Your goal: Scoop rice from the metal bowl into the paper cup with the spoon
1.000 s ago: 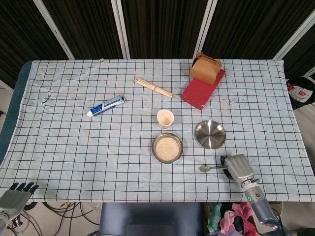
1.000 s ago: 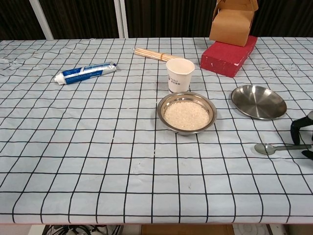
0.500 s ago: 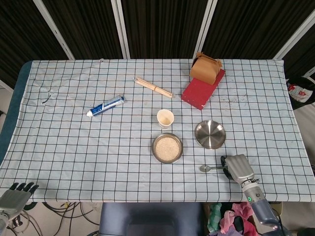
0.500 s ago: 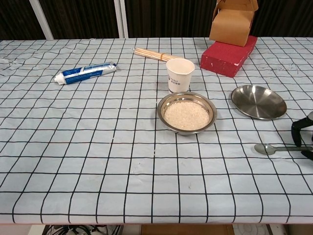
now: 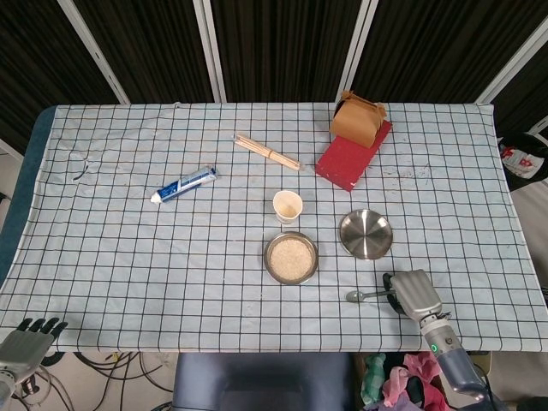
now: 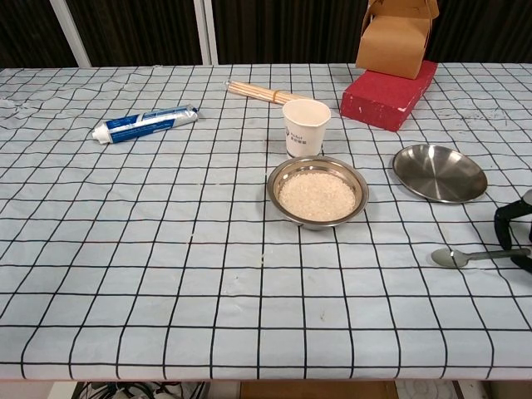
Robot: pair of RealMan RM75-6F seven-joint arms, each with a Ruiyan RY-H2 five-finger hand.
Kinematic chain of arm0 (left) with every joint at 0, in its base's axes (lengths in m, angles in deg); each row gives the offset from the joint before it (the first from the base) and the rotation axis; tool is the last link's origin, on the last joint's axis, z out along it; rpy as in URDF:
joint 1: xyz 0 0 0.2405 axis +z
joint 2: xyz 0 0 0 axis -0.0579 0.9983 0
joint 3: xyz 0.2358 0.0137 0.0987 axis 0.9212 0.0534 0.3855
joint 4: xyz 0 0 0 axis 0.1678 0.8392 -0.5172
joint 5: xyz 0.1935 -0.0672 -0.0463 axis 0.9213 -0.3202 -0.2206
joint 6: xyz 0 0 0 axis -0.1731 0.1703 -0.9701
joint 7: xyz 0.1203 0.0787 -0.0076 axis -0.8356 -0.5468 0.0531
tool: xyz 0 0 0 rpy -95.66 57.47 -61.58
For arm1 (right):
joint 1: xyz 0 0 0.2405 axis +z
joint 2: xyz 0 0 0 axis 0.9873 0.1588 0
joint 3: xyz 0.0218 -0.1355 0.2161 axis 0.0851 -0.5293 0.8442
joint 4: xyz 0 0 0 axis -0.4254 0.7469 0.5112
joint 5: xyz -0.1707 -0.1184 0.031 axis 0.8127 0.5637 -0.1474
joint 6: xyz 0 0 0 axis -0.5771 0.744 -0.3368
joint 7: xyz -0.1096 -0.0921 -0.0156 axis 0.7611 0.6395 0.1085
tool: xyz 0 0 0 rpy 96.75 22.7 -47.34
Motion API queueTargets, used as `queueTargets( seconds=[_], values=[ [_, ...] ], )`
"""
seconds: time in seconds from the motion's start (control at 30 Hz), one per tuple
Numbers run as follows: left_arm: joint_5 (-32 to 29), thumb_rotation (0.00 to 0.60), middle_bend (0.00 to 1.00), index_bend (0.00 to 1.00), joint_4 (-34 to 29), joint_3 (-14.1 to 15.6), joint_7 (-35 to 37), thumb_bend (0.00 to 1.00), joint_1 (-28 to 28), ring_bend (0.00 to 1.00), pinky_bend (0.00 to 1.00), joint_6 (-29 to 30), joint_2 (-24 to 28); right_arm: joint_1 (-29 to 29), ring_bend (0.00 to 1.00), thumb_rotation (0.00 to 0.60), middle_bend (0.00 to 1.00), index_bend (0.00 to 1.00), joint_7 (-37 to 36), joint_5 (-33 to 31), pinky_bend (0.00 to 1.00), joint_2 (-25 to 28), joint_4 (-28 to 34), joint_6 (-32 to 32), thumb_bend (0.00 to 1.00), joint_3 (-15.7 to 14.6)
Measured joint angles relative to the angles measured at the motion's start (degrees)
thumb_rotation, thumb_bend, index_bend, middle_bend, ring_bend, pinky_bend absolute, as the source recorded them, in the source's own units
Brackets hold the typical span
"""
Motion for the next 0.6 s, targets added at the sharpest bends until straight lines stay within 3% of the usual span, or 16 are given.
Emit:
queueTargets(
  seconds=[0.33,0.6],
  values=[
    [0.0,0.600,0.00,0.00,-0.1,0.0,0.1,0.06,-0.1,0.00,0.00,-0.1,0.1,0.4,1.00,0.600,1.00,0.59,1.6,2.2,1.00,3.5,4.8,-1.4,0.40,-0.3],
    [0.1,0.600,0.00,0.00,-0.1,0.1,0.0,0.06,-0.2,0.00,0.00,-0.3,0.1,1.6,1.00,0.600,1.00,0.60,6.9,2.1,1.00,8.8,13.7,-2.3,0.40,1.9]
  ],
)
